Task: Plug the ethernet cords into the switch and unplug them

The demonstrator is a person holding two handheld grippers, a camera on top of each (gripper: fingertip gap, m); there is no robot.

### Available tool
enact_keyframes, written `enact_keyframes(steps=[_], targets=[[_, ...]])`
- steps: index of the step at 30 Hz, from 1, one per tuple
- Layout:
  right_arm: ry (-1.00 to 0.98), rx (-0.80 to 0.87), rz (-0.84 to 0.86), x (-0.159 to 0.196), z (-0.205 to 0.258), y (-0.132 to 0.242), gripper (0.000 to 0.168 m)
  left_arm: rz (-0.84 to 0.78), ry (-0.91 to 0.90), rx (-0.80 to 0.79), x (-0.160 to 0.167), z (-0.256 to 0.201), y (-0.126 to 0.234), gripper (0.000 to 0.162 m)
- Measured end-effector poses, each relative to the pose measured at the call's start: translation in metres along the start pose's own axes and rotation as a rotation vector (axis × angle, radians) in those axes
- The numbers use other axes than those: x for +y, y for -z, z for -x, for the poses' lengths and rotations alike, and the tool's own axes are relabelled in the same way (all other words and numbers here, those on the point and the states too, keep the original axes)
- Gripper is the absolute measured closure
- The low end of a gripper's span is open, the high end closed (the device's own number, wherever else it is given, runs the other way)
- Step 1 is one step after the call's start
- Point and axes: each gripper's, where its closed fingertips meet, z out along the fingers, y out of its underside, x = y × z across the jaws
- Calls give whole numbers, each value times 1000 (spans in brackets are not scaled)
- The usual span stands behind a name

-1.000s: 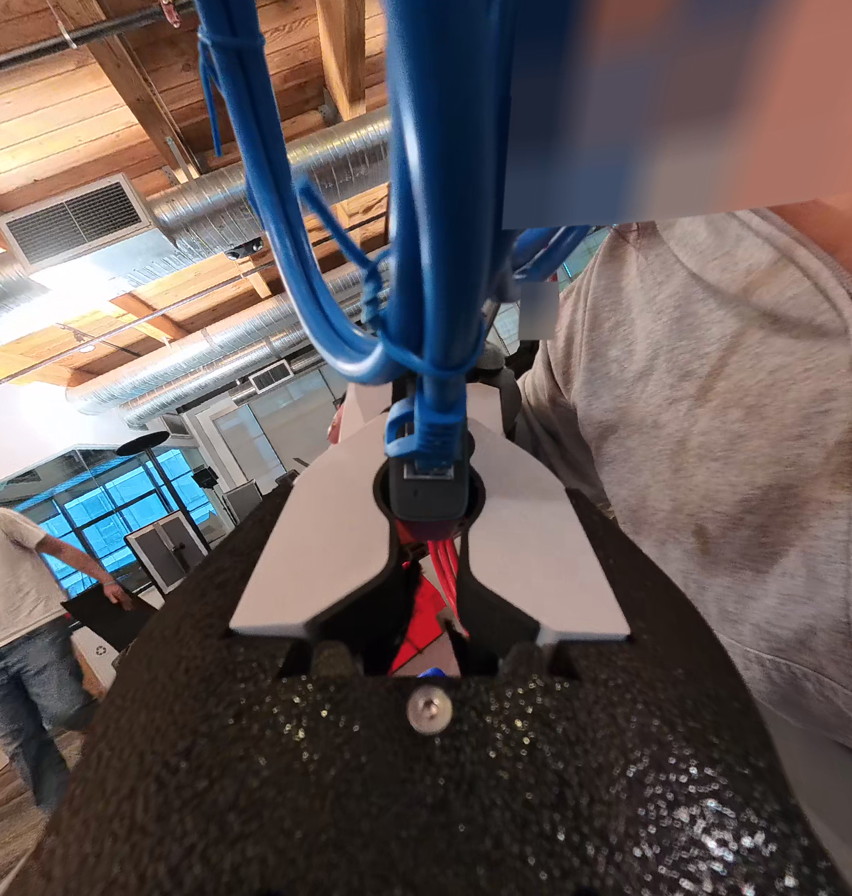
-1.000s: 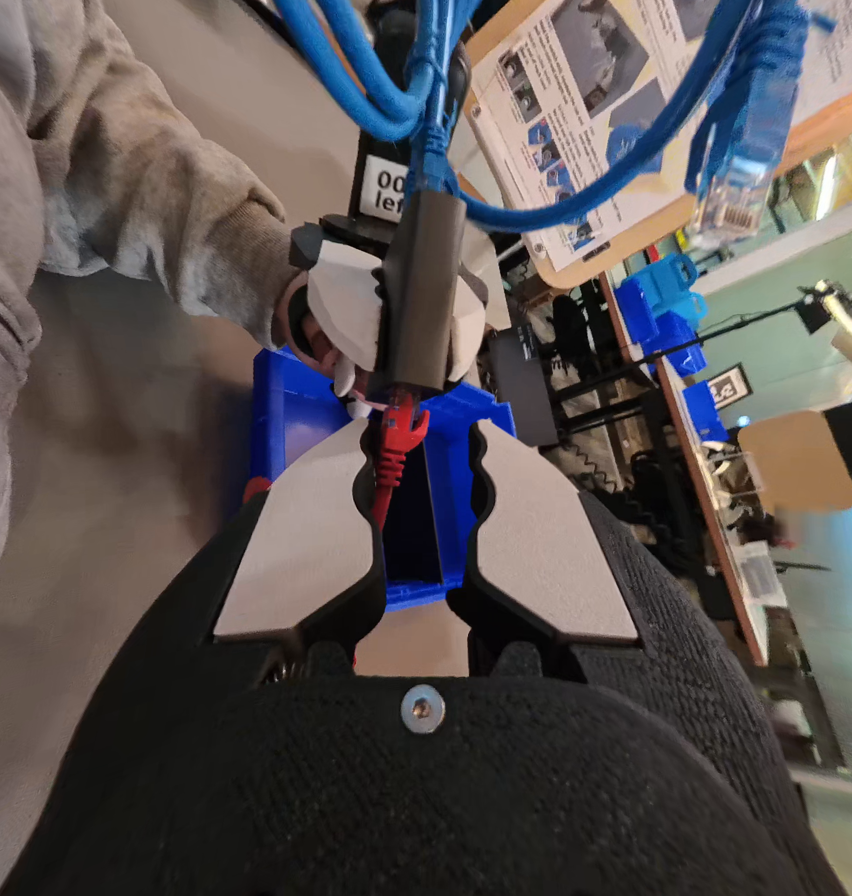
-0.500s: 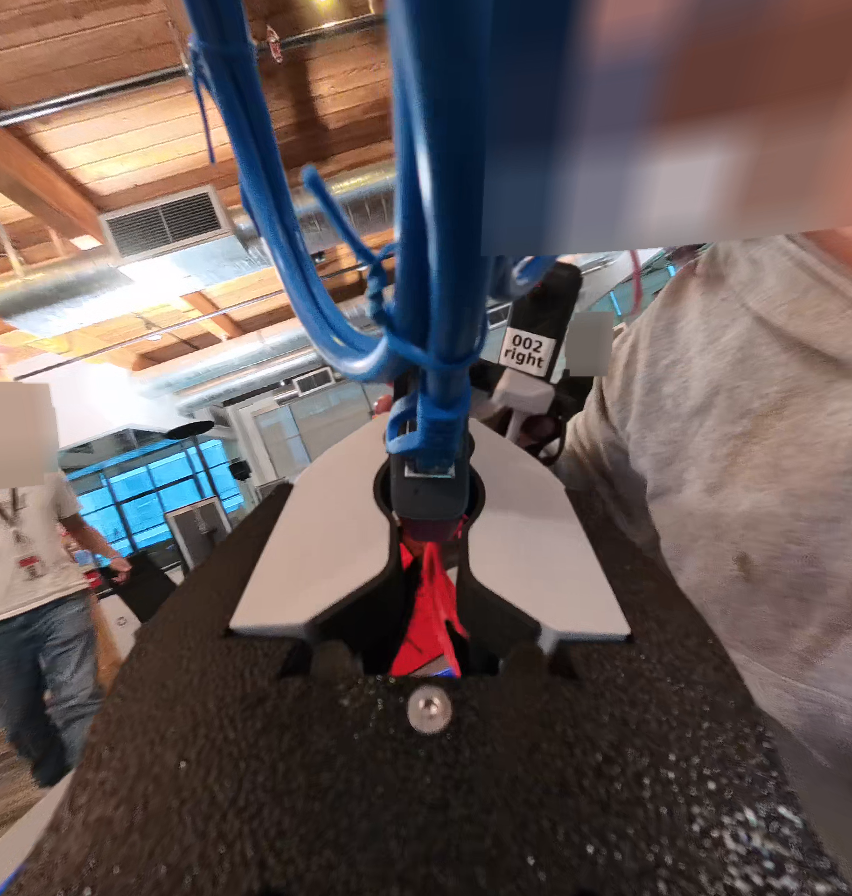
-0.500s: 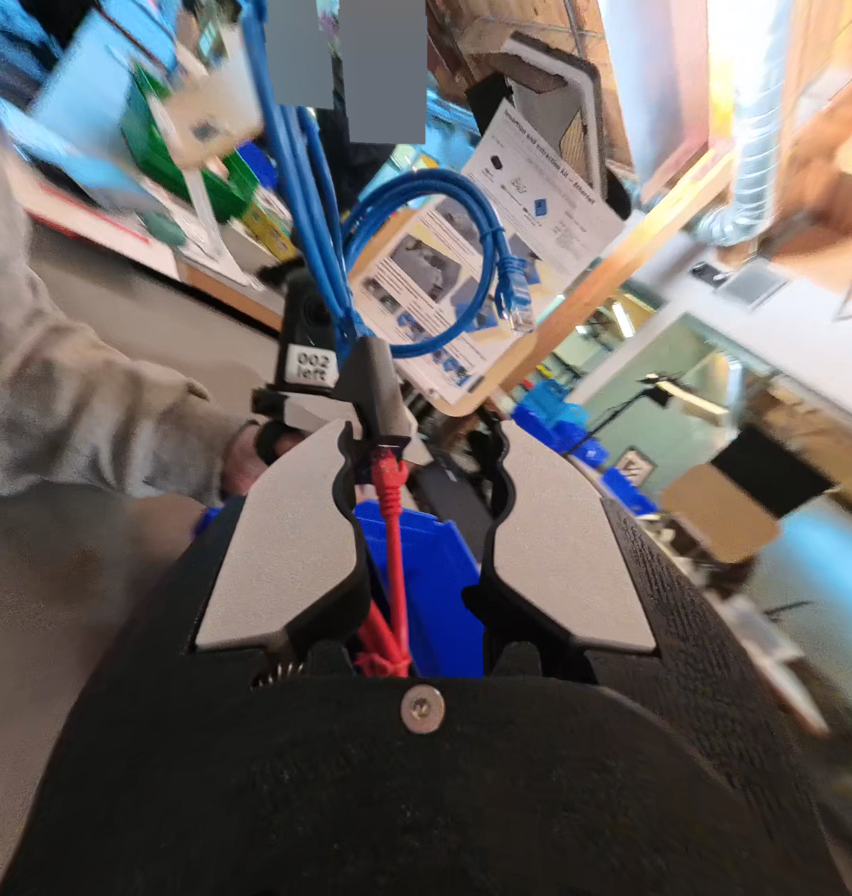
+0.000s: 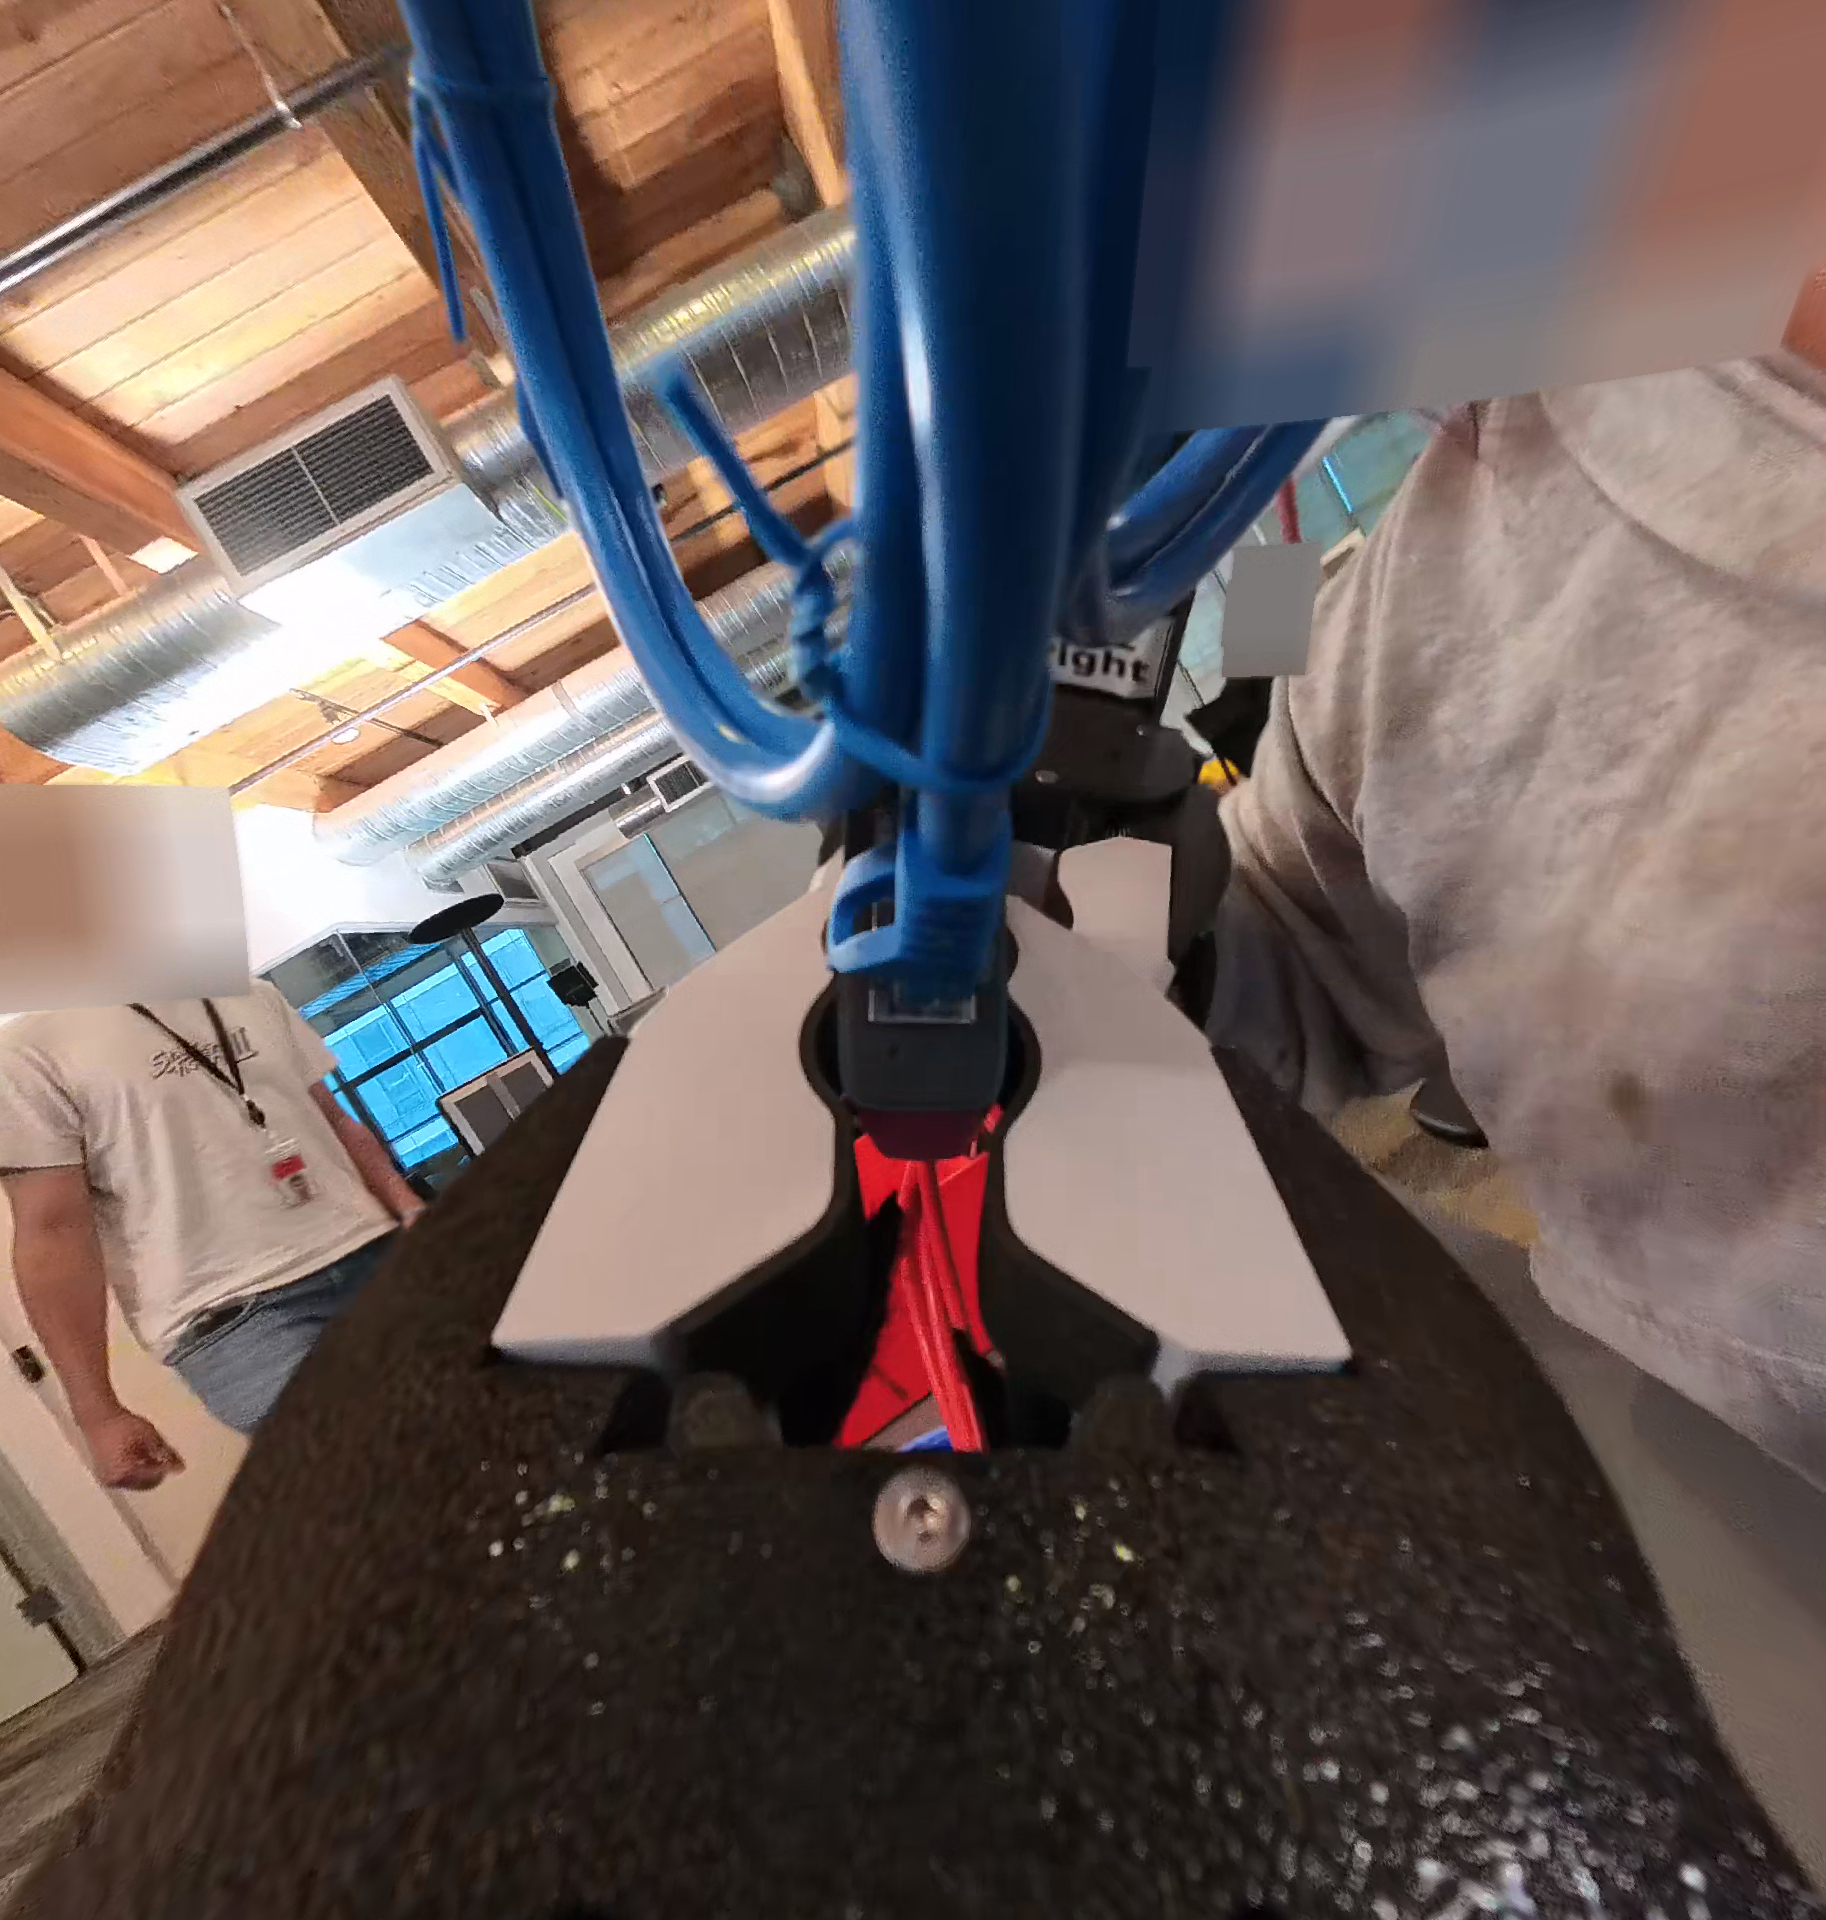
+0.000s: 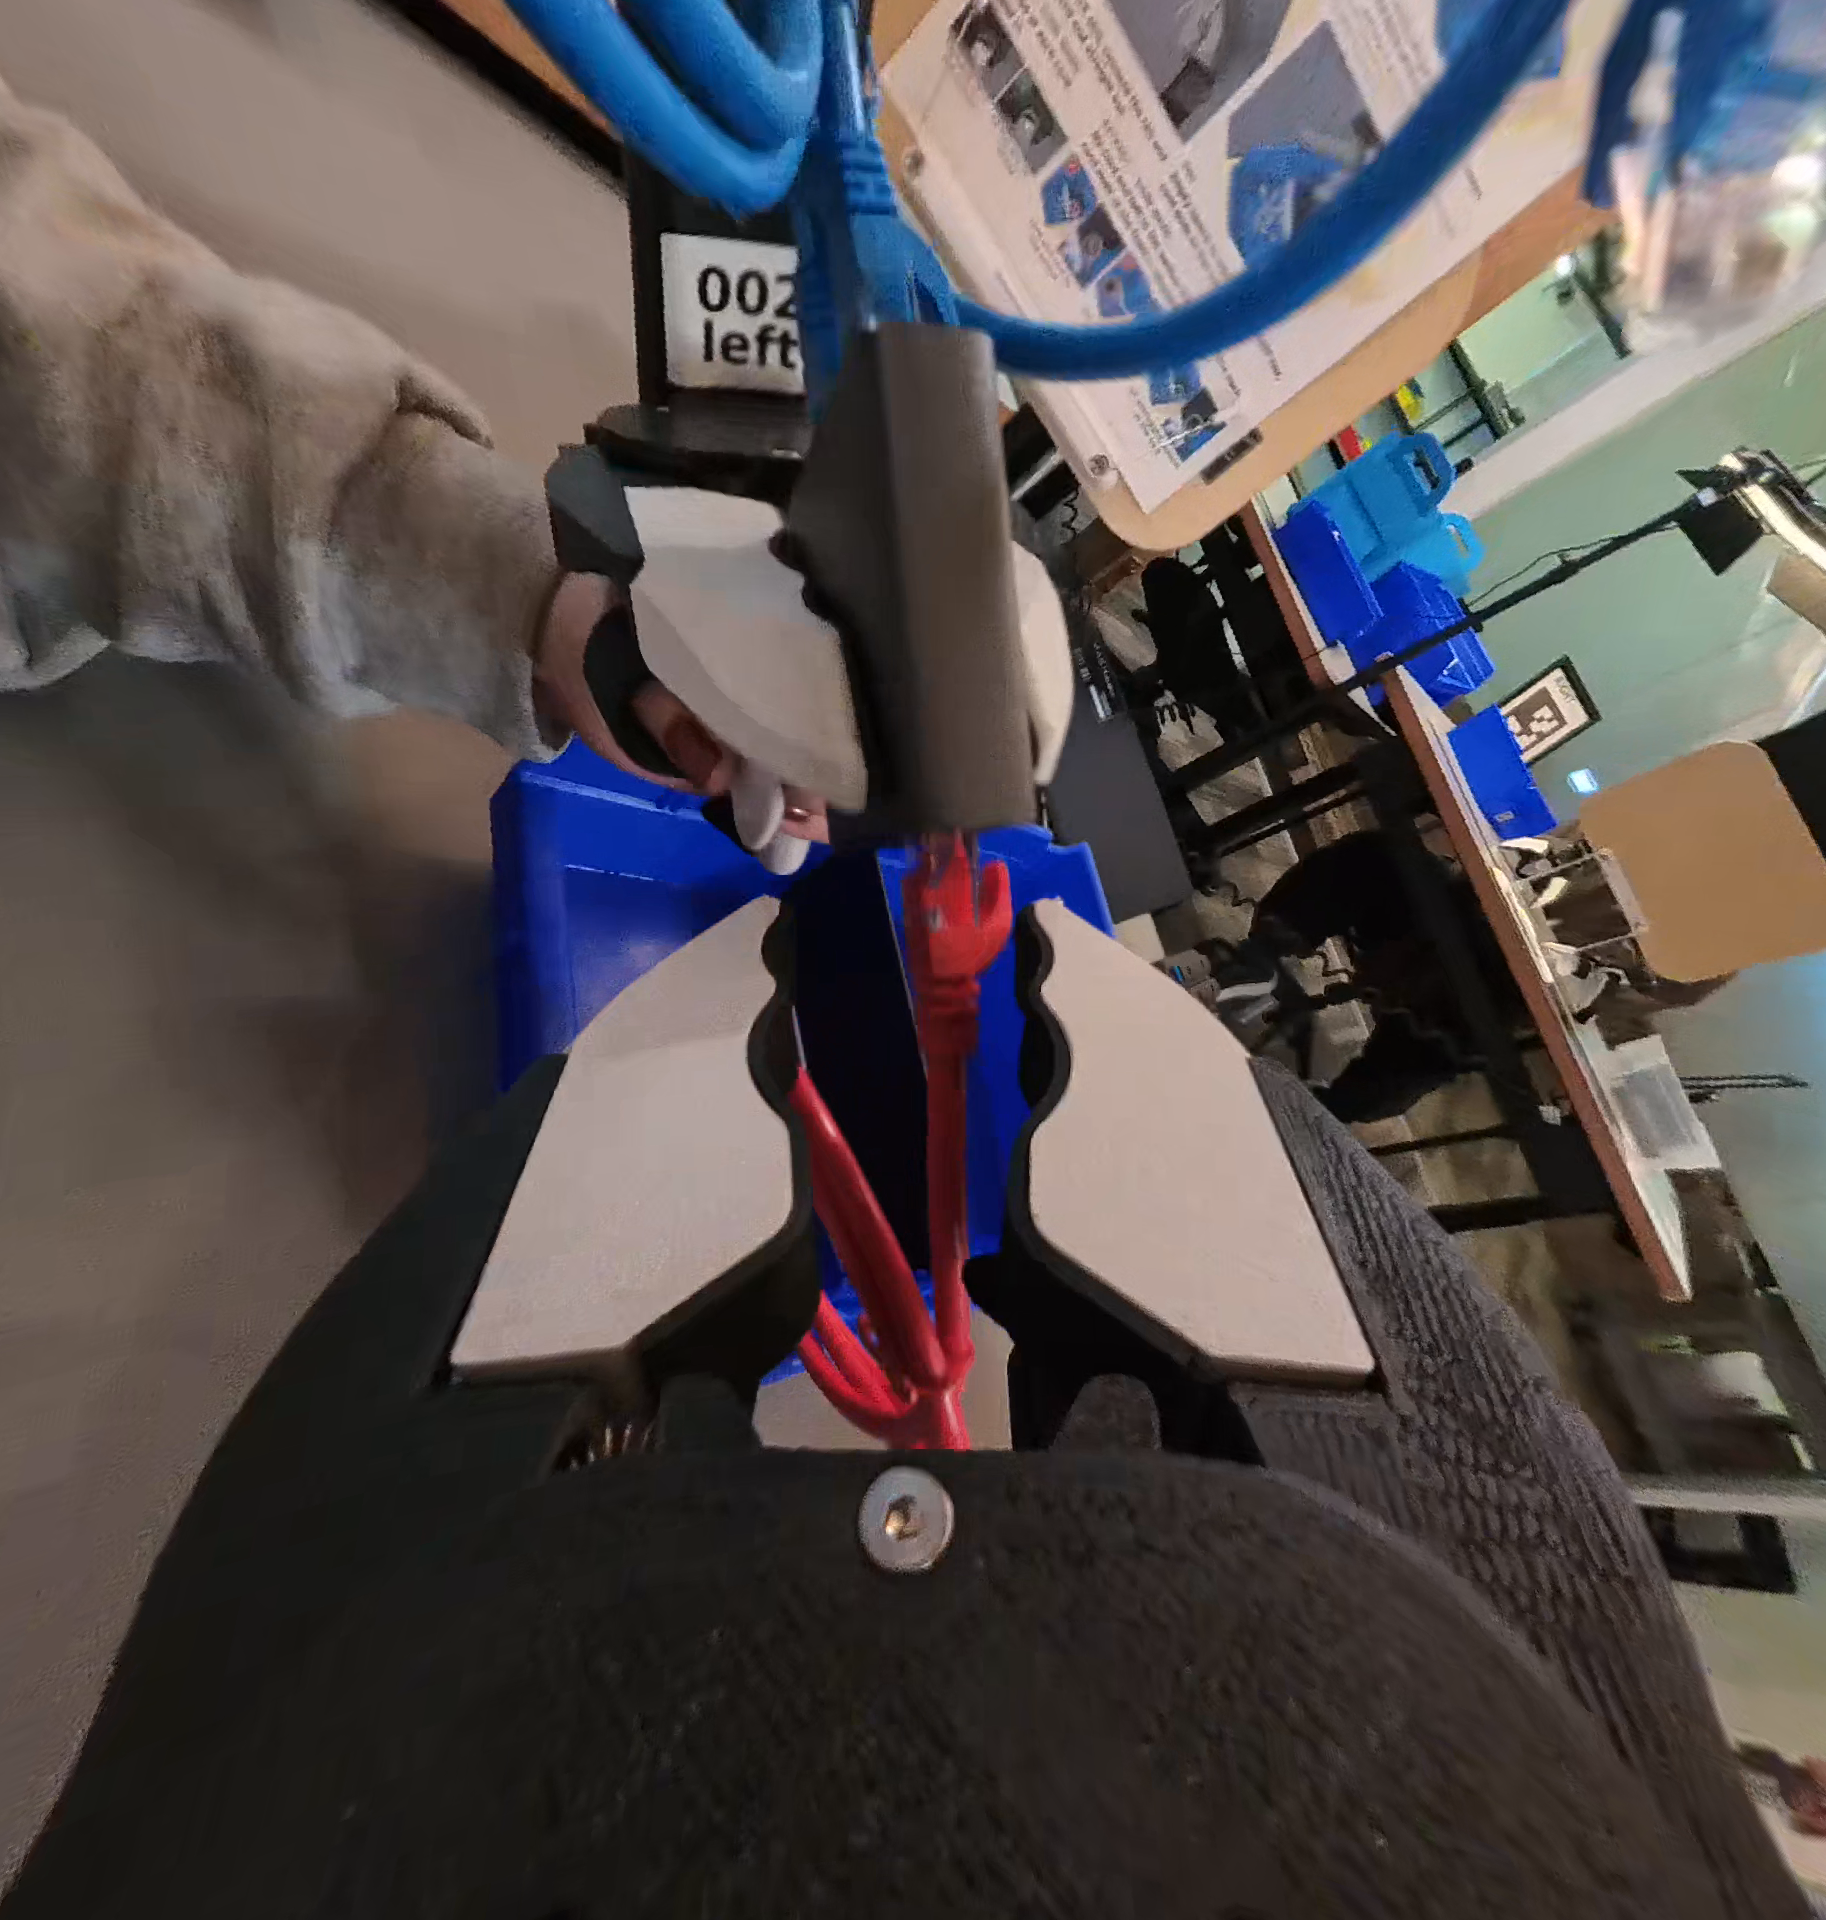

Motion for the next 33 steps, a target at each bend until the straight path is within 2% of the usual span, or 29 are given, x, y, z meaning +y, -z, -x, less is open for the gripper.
enact_keyframes(steps=[5, 10, 20, 22, 26, 28, 30, 33], targets=[[63, 10, 39, -4, 3, -4, 141, 73, -79, 33, 6, -9, -6, 142], [134, 56, 90, 2, -2, -3, 143, 68, -97, 57, 1, -11, -4, 141], [148, 6, 120, 3, 5, -6, 145, 113, -148, 95, 3, -18, -8, 142], [156, 12, 125, 3, 5, -6, 153, 129, -169, 102, 3, -20, -9, 142], [195, 10, 154, 6, 3, -6, 156, 151, -168, 93, 6, -20, -11, 141], [313, 34, 191, 11, 3, -5, 157, 162, -127, 108, 9, -22, -11, 140], [519, 68, 216, 15, 4, -3, 156, 178, -65, 136, 13, -27, -12, 140], [720, 27, 208, 16, 14, 5, 155, 168, 41, 157, 15, -40, -15, 140]])
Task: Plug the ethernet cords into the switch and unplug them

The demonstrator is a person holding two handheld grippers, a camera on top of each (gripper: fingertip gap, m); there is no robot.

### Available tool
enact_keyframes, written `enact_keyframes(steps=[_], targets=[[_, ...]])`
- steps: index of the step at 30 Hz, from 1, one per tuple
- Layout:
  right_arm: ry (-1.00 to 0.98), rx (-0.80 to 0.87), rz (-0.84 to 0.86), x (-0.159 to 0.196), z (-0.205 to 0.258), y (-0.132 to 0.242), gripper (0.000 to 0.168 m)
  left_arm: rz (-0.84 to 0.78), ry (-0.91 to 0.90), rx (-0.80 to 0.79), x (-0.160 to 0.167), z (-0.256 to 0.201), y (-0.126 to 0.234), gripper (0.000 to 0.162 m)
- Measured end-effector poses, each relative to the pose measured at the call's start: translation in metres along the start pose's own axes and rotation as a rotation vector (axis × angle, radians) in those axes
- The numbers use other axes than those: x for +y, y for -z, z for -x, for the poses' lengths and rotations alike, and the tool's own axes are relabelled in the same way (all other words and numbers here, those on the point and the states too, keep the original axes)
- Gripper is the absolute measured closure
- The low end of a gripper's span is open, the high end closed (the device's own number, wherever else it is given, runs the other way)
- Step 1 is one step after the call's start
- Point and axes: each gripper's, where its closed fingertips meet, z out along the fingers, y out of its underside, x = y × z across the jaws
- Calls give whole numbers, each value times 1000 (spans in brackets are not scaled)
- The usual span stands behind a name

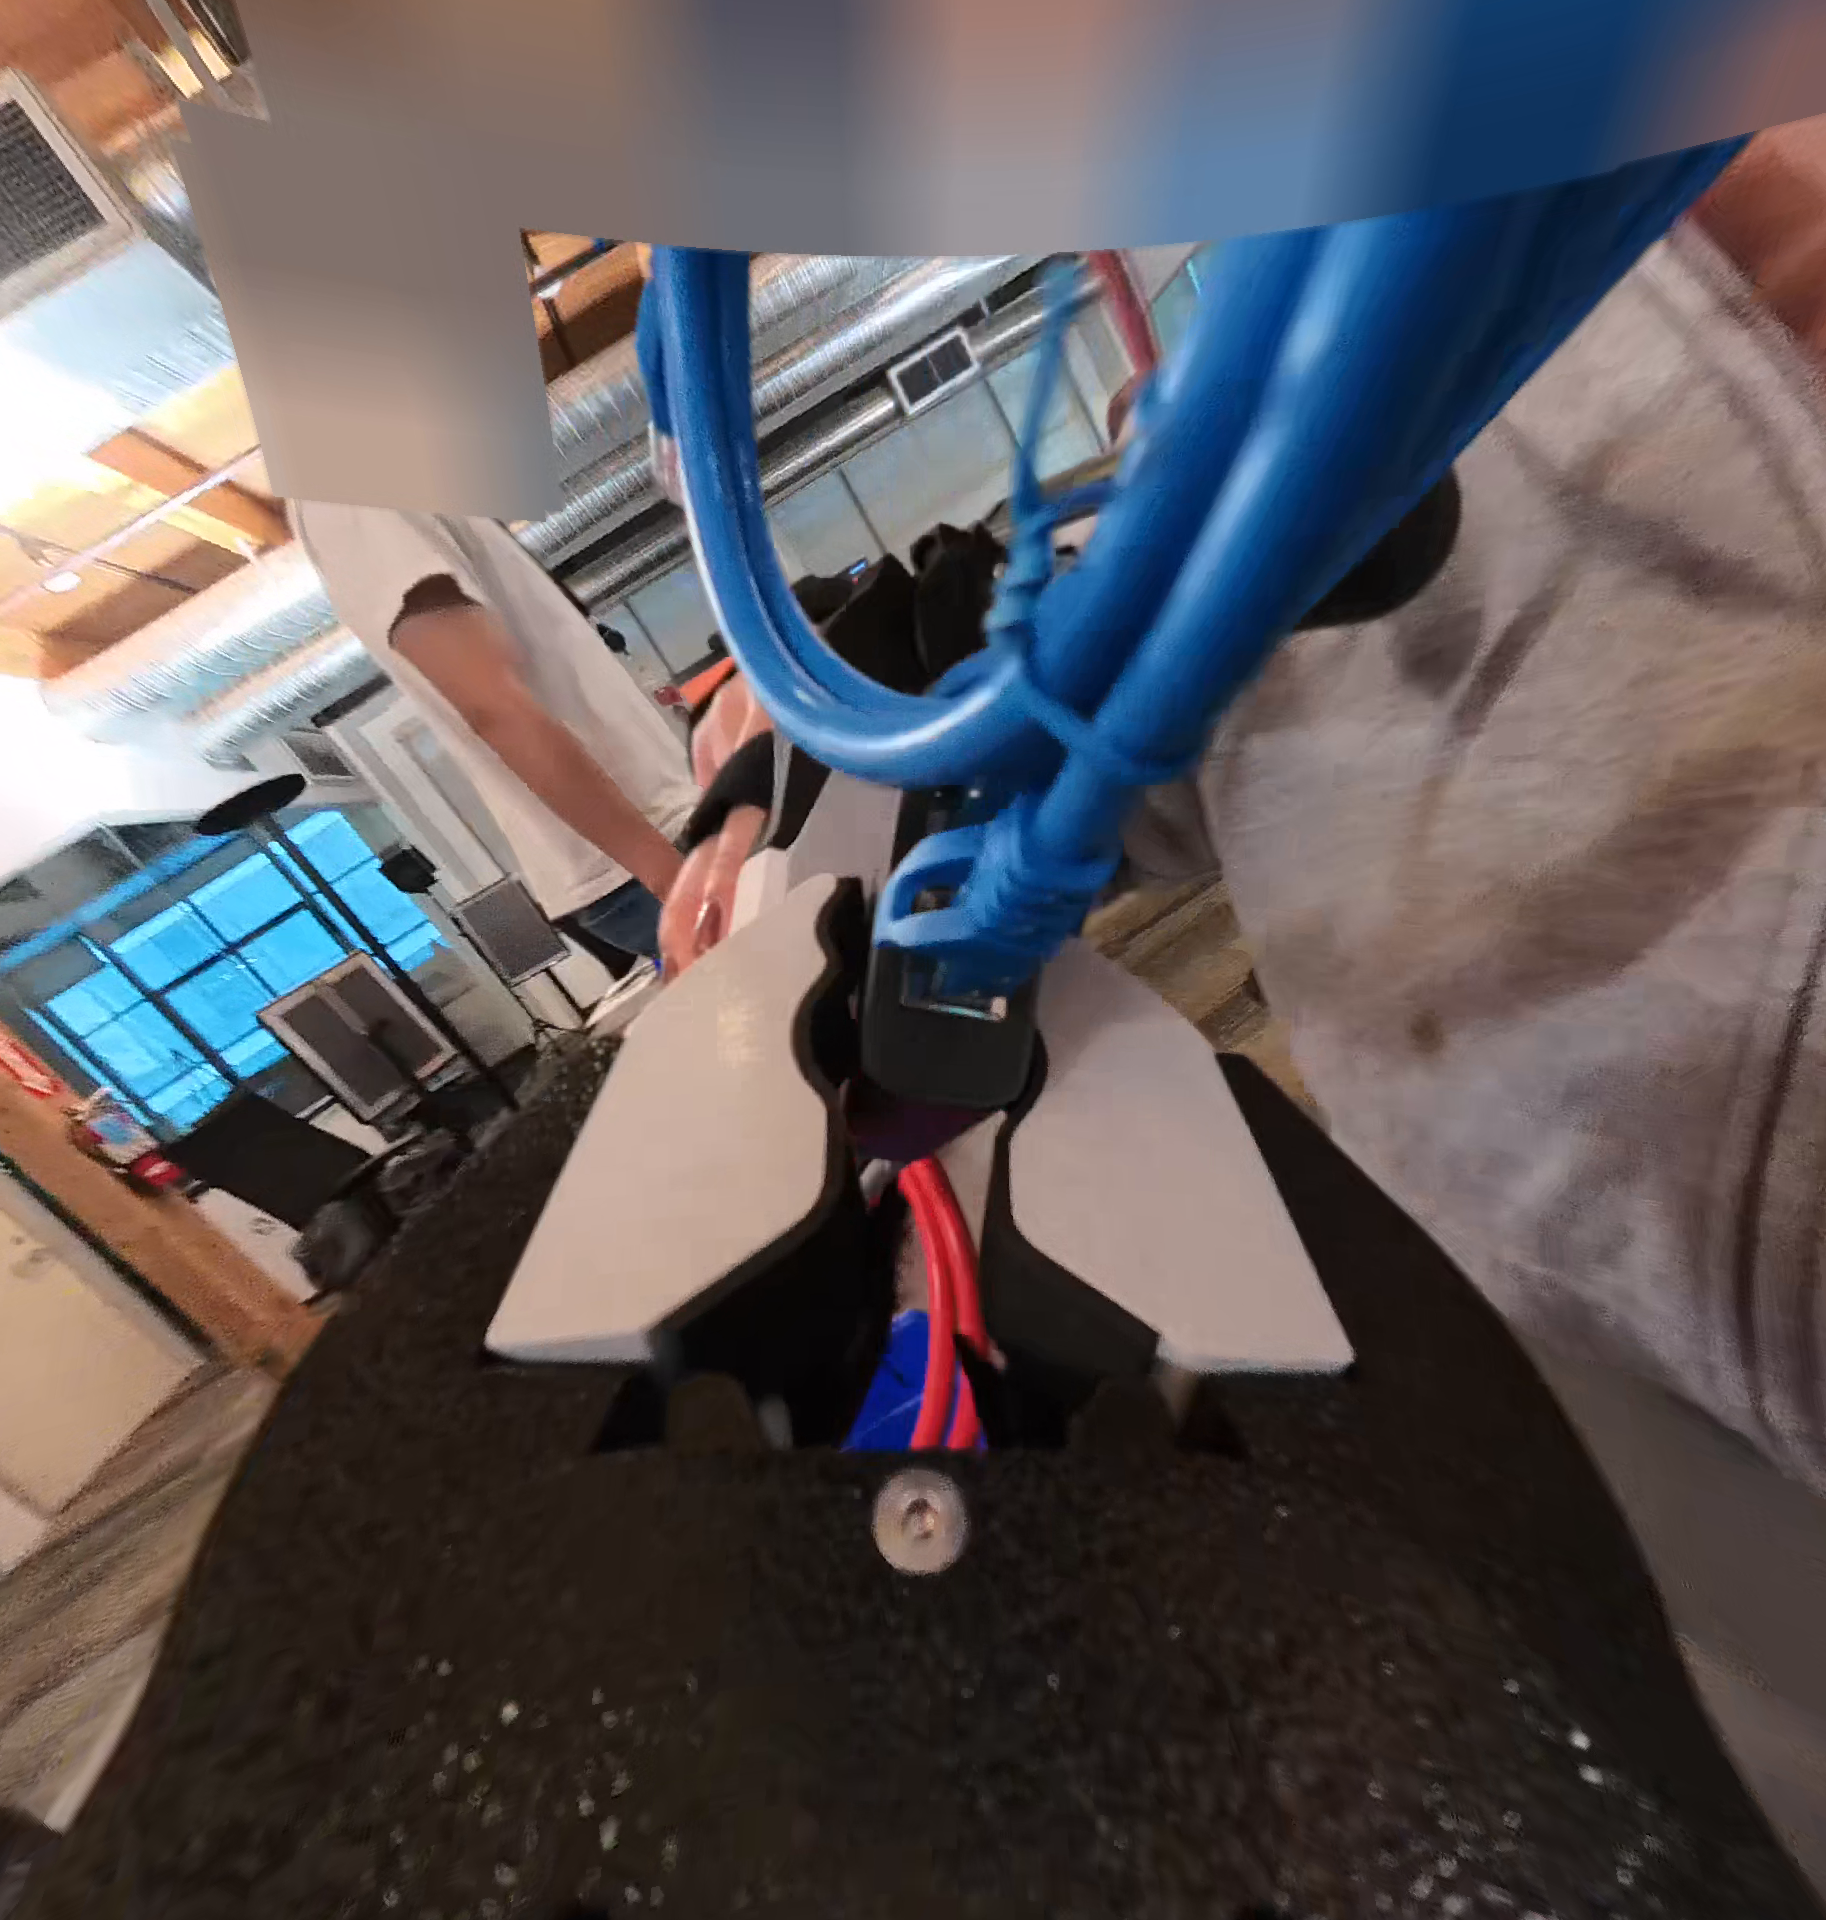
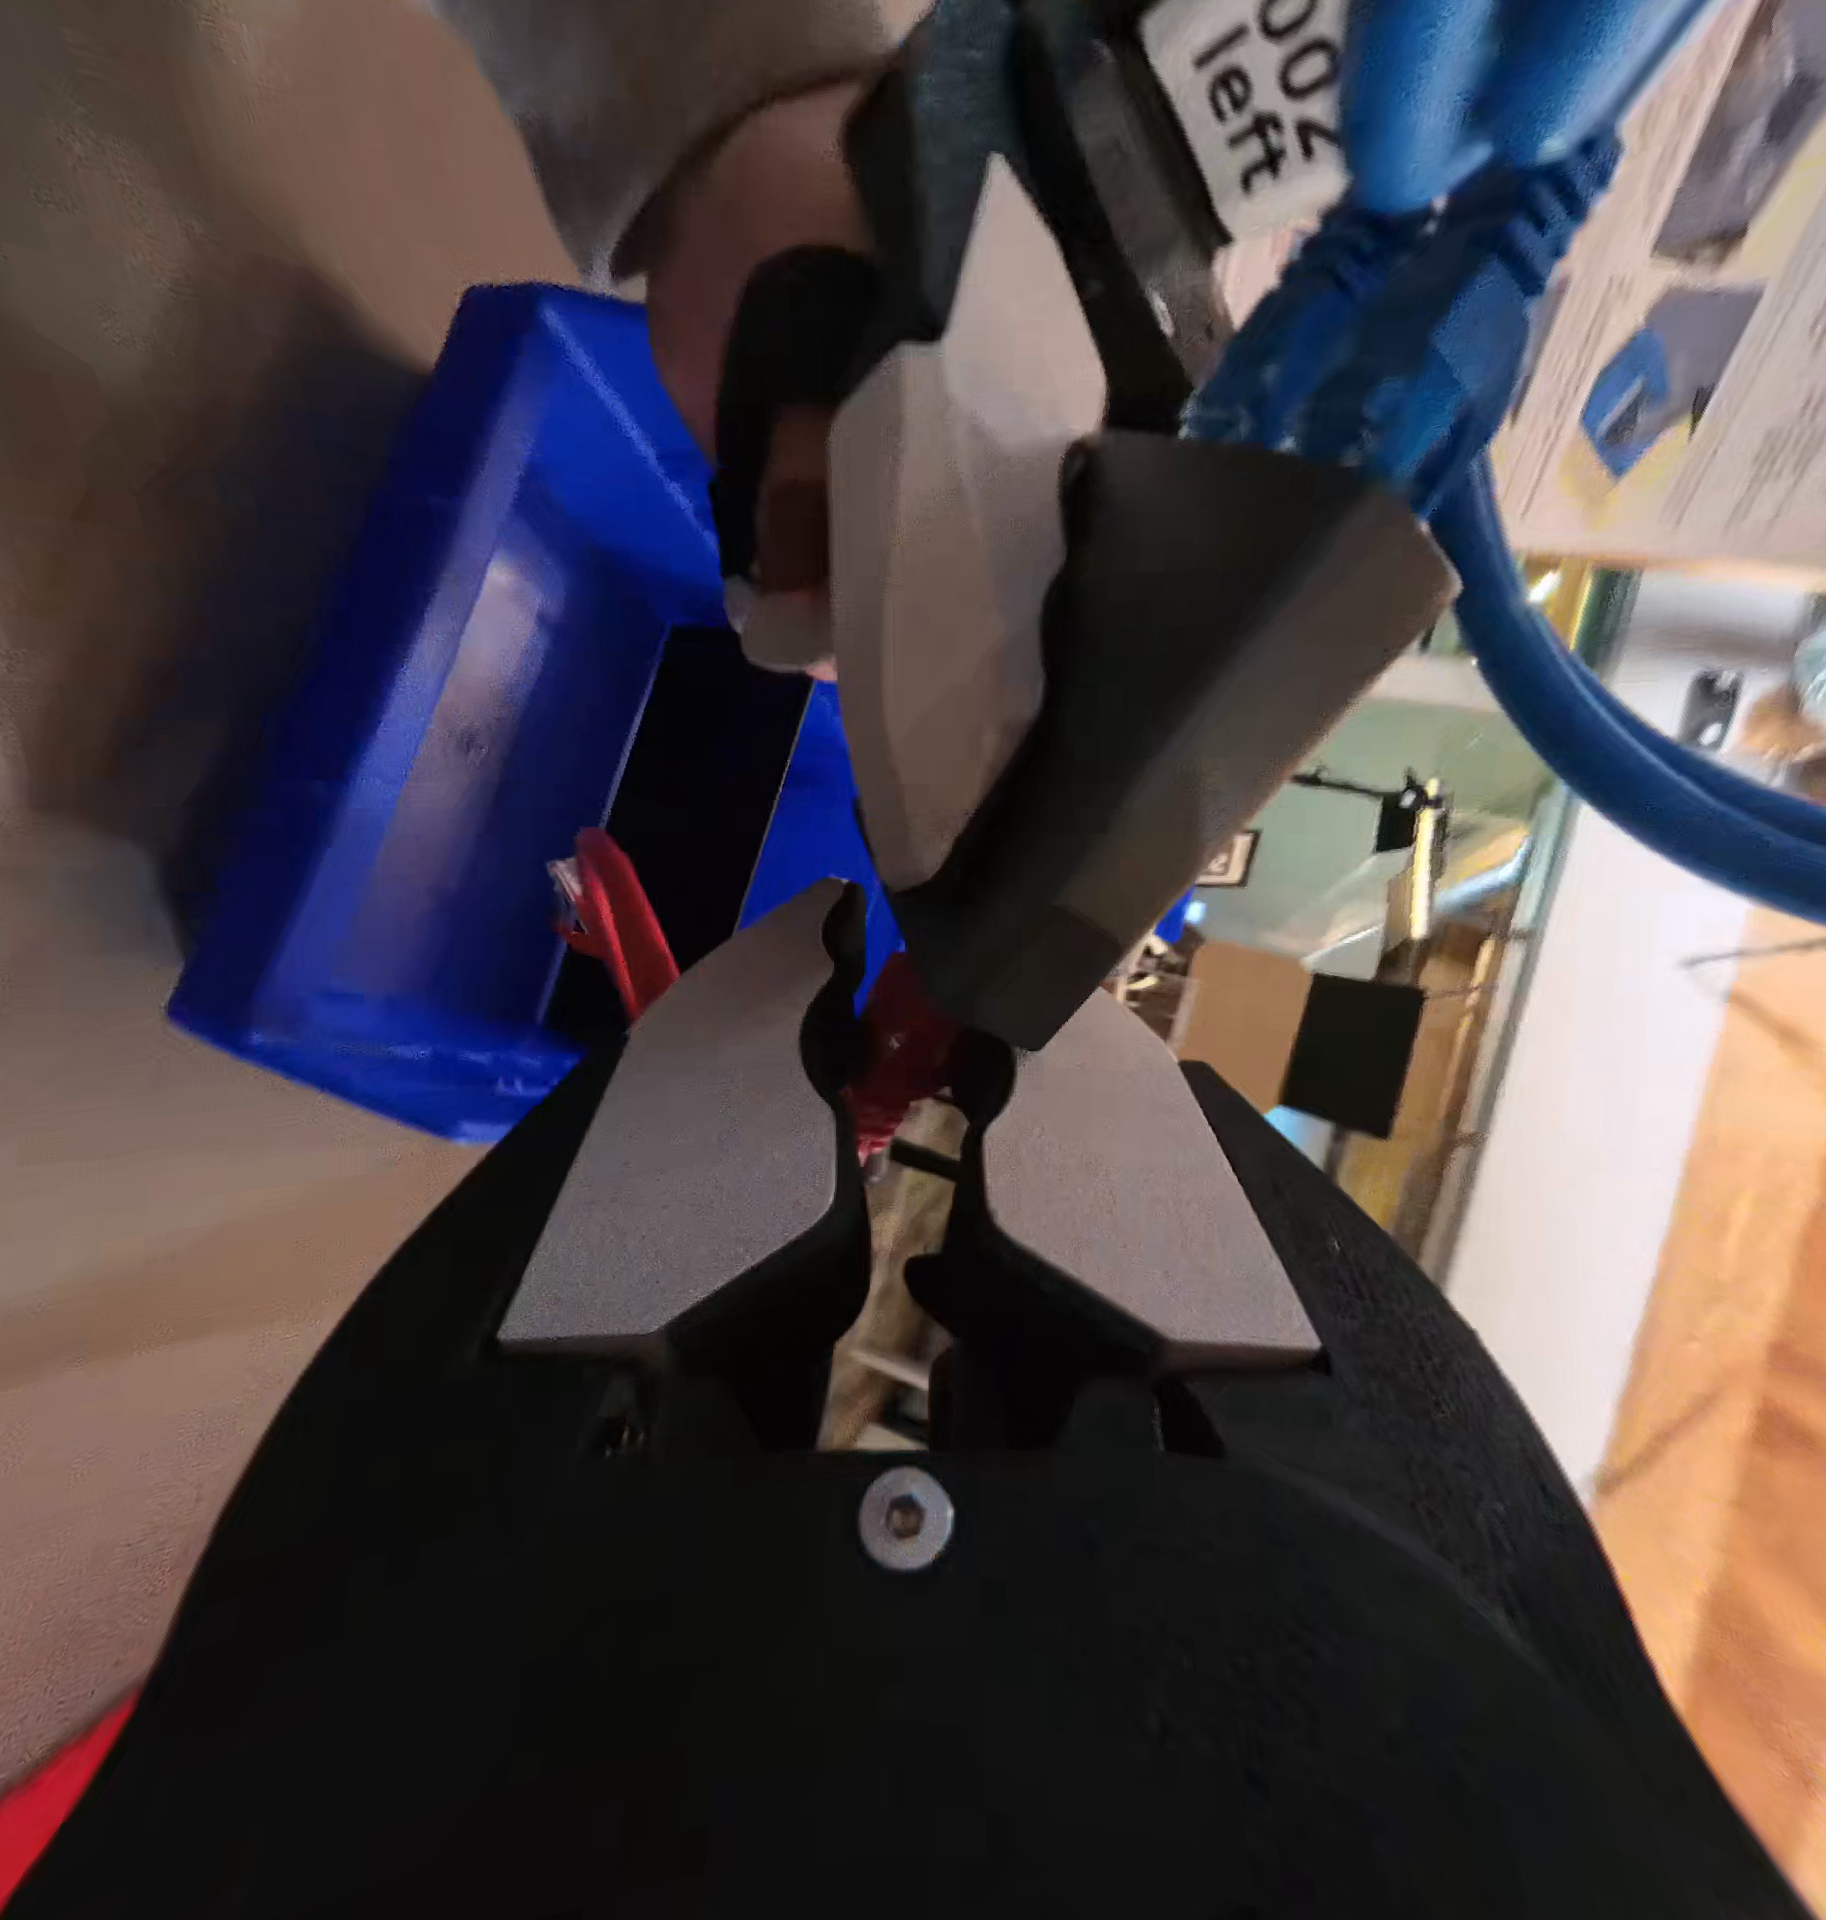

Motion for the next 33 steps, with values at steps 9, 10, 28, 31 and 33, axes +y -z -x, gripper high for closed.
enact_keyframes(steps=[9, 10, 28, 31, 33], targets=[[150, -8, -13, -6, 9, 25, 153, 35, -46, -1, -3, -20, -15, 138], [150, -12, -15, -5, 10, 26, 153, 40, -46, 0, -1, -20, -16, 138], [221, -52, -105, -3, 20, 30, 154, 29, -2, 47, 7, -27, -20, 136], [211, -54, -104, -1, 21, 31, 154, 40, -9, 39, 8, -26, -21, 136], [205, -53, -98, 0, 21, 32, 154, 53, -29, 25, 9, -26, -21, 137]])
